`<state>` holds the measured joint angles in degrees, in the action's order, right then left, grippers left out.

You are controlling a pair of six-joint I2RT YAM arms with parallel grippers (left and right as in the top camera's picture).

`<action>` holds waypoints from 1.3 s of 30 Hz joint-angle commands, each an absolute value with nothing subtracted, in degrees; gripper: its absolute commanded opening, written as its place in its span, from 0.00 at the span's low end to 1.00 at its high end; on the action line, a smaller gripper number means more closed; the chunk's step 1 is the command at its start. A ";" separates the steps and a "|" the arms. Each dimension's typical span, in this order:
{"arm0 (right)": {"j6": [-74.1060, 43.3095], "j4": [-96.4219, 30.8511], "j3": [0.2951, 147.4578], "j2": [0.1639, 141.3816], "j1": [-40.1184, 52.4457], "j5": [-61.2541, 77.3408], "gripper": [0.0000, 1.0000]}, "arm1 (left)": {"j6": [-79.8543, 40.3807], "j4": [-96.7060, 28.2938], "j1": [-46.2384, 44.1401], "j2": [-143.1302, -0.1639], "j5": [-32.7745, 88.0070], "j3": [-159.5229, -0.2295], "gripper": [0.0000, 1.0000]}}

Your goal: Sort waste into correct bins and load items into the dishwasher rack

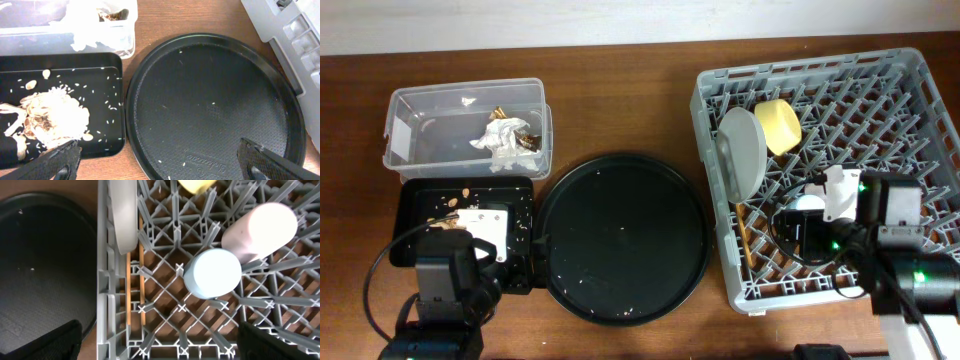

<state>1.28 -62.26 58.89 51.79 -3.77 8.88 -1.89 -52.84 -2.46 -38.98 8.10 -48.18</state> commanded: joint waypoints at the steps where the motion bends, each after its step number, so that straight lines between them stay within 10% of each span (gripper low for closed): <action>1: 0.84 -61.65 58.24 45.52 -3.27 8.19 0.99 | -0.78 -52.53 -2.46 -38.65 7.68 -47.68 0.99; 21: -0.47 11.29 0.62 0.19 1.98 4.73 0.99 | -0.78 -52.51 -2.46 -38.65 7.68 -47.68 0.99; 39: -0.47 -4.25 0.32 0.21 1.98 3.07 0.99 | -0.78 -52.53 -2.46 -38.65 7.70 -47.68 0.99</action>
